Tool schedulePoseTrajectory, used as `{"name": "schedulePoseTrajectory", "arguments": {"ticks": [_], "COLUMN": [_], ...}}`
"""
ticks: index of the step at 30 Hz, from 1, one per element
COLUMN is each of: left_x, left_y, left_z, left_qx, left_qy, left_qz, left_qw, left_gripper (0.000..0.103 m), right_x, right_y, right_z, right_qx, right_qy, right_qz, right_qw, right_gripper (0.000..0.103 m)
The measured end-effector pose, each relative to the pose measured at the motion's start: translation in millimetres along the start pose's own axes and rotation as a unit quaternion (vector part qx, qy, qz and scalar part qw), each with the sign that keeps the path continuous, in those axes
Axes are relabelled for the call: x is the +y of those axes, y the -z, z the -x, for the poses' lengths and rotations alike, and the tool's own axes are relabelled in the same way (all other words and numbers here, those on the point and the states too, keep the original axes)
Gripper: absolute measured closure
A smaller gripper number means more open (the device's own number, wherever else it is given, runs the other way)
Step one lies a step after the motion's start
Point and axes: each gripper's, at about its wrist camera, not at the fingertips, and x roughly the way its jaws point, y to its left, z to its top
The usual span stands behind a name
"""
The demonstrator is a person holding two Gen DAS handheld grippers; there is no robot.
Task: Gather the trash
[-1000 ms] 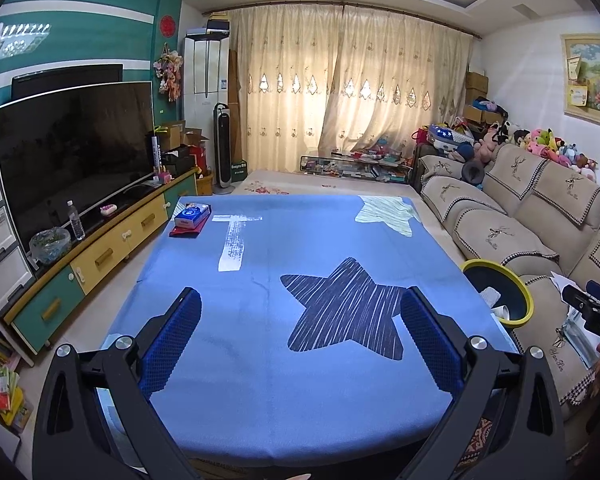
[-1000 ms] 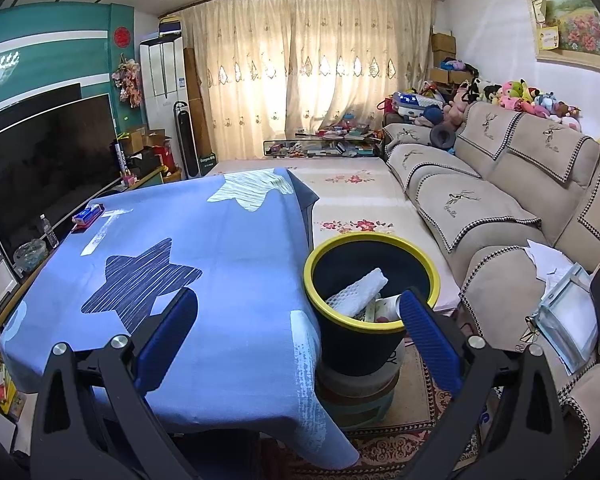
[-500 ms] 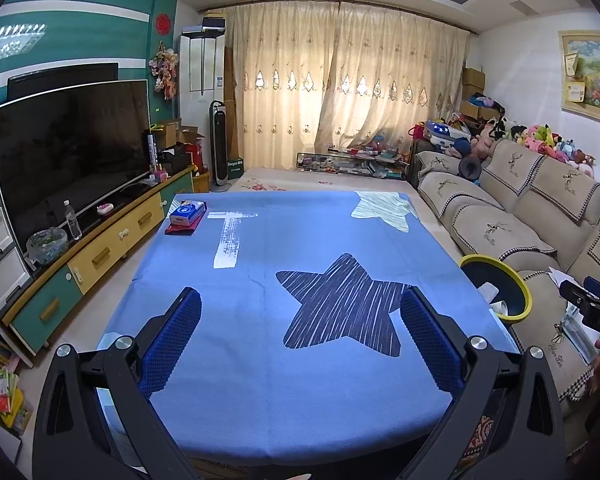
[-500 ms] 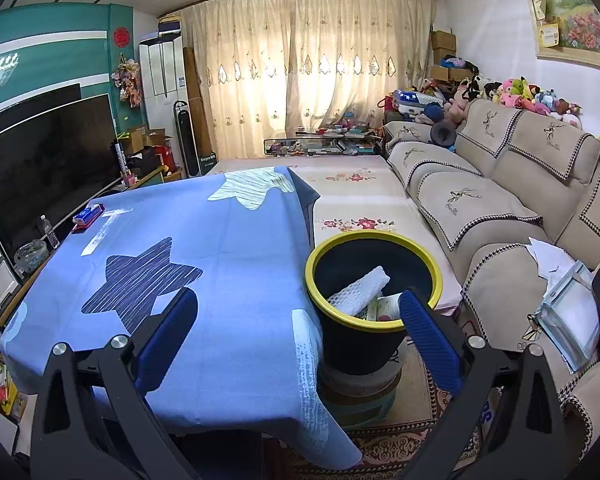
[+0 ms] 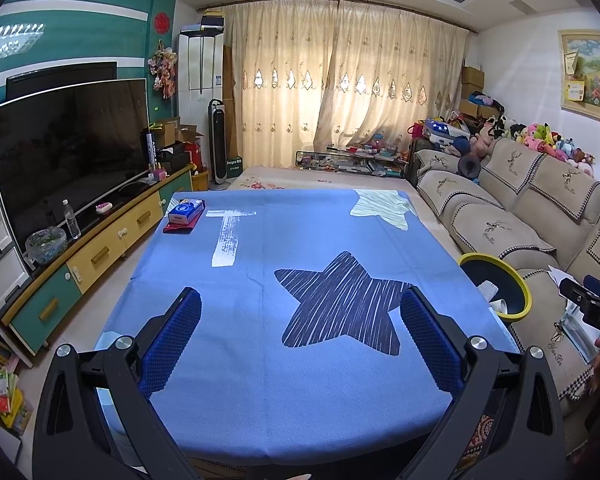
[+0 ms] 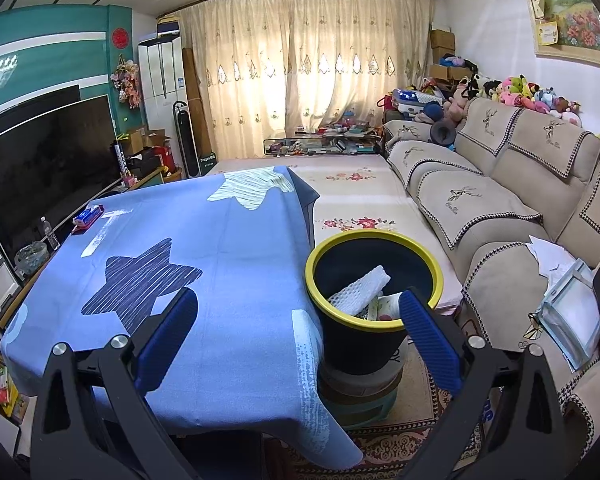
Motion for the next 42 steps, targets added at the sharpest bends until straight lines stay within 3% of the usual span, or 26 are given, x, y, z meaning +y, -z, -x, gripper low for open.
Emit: {"name": "schedulePoseTrajectory", "arguments": {"ticks": [42], "left_x": [0.3], "left_y": [3.8], "left_z": [-3.3], "left_qx": [0.003], "left_qy": [0.000], "left_qz": [0.001], "left_qw": [1.0000], "left_gripper": [0.005], "right_x": [2.2], "right_y": [2.4], "right_z": [-3.5], "right_qx": [0.002], "right_qy": [0.001], "right_qz": [-0.003], "right_qw": [1.000], "right_gripper": [0.007]}}
